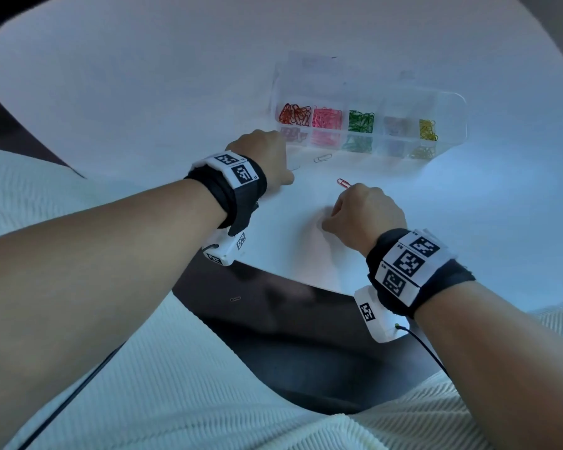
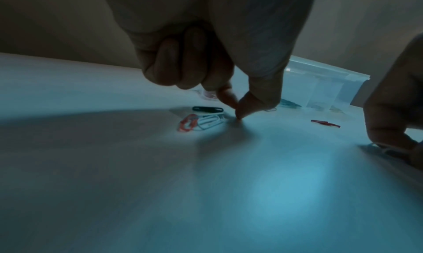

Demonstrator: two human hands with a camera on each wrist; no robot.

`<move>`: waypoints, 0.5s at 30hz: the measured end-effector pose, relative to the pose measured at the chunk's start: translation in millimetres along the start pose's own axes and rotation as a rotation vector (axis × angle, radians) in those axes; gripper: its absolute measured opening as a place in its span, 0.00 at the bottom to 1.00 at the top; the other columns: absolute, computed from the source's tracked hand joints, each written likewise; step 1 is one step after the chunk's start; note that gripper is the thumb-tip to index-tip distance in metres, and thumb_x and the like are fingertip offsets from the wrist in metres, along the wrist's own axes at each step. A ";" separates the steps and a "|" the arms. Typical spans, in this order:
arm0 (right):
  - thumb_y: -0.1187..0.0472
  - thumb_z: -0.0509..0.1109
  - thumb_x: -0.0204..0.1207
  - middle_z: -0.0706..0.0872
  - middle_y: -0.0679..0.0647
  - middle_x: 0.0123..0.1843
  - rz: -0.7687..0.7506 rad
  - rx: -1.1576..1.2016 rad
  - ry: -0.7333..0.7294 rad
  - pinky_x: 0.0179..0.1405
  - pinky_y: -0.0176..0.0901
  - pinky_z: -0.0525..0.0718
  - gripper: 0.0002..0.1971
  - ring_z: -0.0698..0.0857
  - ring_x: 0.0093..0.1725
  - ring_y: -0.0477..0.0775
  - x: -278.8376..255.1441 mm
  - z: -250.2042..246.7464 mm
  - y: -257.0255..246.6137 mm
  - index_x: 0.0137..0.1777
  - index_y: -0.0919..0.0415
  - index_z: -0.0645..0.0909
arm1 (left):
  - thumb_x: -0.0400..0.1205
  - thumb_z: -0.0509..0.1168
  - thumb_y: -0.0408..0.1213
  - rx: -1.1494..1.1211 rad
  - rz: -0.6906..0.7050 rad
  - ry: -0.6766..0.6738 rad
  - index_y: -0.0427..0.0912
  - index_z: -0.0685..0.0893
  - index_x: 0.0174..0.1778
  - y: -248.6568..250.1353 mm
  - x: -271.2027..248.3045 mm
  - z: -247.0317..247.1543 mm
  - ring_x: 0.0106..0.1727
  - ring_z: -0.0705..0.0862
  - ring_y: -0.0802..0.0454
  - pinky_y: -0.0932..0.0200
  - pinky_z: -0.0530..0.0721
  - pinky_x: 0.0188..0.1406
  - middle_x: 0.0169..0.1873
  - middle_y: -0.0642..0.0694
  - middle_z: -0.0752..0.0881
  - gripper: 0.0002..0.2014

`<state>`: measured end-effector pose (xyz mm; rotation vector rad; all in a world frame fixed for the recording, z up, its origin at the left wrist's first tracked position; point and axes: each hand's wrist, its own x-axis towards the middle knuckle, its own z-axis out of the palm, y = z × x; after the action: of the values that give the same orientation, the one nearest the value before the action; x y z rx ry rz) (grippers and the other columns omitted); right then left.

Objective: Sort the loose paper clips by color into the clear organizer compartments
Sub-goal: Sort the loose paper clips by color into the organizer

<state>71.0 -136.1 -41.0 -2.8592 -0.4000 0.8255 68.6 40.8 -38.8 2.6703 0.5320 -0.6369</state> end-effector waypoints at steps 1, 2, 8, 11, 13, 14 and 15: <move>0.47 0.70 0.72 0.85 0.55 0.44 -0.004 -0.017 -0.010 0.43 0.45 0.84 0.14 0.84 0.42 0.61 -1.5 1.3 0.4 0.47 0.58 0.82 | 0.72 0.69 0.45 0.018 0.012 -0.007 0.43 0.84 0.44 0.8 -1.2 0.3 0.40 0.86 0.44 0.53 0.86 0.42 0.40 0.46 0.87 0.11; 0.48 0.68 0.74 0.84 0.55 0.44 -0.015 -0.022 -0.024 0.43 0.45 0.82 0.13 0.83 0.42 0.61 -3.0 2.3 1.5 0.47 0.58 0.81 | 0.72 0.68 0.46 0.035 0.024 -0.009 0.43 0.84 0.42 1.9 -3.1 -0.1 0.39 0.85 0.44 0.54 0.84 0.40 0.39 0.46 0.86 0.11; 0.61 0.58 0.76 0.65 0.50 0.24 0.108 0.868 -0.147 0.25 0.41 0.56 0.16 0.59 0.25 0.53 7.6 -17.4 17.8 0.26 0.54 0.63 | 0.76 0.58 0.32 -0.565 0.052 -0.106 0.44 0.63 0.23 12.6 -22.1 -27.5 0.22 0.61 0.50 0.63 0.59 0.21 0.22 0.47 0.65 0.15; 0.61 0.59 0.79 0.58 0.49 0.23 0.134 1.301 -0.216 0.22 0.39 0.50 0.19 0.51 0.24 0.50 14.0 -30.3 23.5 0.28 0.52 0.56 | 0.60 0.53 0.30 -1.096 0.024 -0.164 0.42 0.60 0.22 15.2 -34.7 -47.1 0.19 0.53 0.54 0.64 0.53 0.25 0.14 0.45 0.62 0.07; 0.64 0.60 0.79 0.64 0.52 0.23 0.111 1.399 -0.198 0.21 0.38 0.53 0.17 0.58 0.21 0.50 18.4 -35.9 22.0 0.30 0.54 0.61 | 0.57 0.50 0.28 -1.288 0.059 -0.135 0.43 0.58 0.23 14.7 -40.9 -55.7 0.19 0.54 0.53 0.58 0.50 0.27 0.12 0.45 0.64 0.07; 0.68 0.60 0.77 0.68 0.53 0.23 0.089 1.416 -0.173 0.21 0.38 0.55 0.15 0.61 0.20 0.51 20.3 -38.4 20.2 0.31 0.56 0.63 | 0.59 0.48 0.26 -1.344 0.082 -0.111 0.43 0.58 0.24 13.9 -42.4 -59.7 0.19 0.55 0.52 0.55 0.49 0.29 0.13 0.44 0.65 0.07; 0.71 0.59 0.75 0.70 0.54 0.23 0.059 1.425 -0.146 0.21 0.38 0.57 0.14 0.64 0.20 0.51 22.9 -40.5 18.2 0.31 0.57 0.64 | 0.61 0.45 0.24 -1.385 0.109 -0.086 0.44 0.58 0.23 12.3 -43.5 -63.0 0.19 0.57 0.51 0.52 0.48 0.30 0.14 0.44 0.66 0.09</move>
<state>115.4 -149.2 -22.3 -1.4866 0.2267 0.8138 60.3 43.8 38.3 1.3392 0.5084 -0.1779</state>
